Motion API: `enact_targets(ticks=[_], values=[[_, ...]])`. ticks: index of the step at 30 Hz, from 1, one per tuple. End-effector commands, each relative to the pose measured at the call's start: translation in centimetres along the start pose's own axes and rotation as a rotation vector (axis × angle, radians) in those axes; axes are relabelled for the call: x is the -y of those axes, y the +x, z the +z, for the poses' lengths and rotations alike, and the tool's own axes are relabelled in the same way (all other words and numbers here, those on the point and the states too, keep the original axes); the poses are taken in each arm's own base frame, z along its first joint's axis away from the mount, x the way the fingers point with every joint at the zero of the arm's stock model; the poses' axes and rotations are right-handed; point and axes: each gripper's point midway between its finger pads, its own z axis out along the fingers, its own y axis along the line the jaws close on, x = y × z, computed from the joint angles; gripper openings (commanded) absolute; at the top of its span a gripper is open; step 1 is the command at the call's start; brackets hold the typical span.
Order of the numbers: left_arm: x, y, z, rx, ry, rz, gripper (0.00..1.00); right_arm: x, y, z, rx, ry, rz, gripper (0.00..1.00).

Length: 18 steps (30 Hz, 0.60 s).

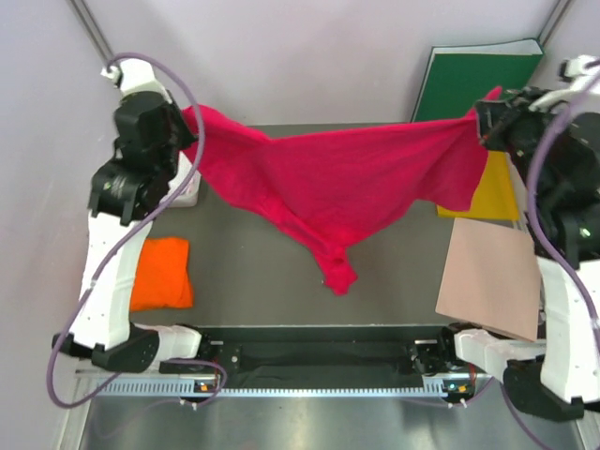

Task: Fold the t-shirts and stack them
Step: Flatten out the tshirt

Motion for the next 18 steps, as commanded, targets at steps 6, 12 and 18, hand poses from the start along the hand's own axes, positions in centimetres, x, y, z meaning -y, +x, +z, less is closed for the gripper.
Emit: enact_targets(ticks=[6,12,18], values=[[-0.4,-11.5,-11.8,0.309,0.243,-0.049,0.00,-2.8,-7.3,-10.3,0.139,-0.097,-0.037,0.00],[-1.8,-16.5,-18.6,0.479,0.335,-0.135,0.00,-3.7,-9.6,-15.3,0.195,-0.127,0.000,0.00],[0.7,-18.1,-19.9,0.514,0.477,-0.180,0.00,-3.5,-10.3,-17.7,0.249,-0.119,0.046,0.00]])
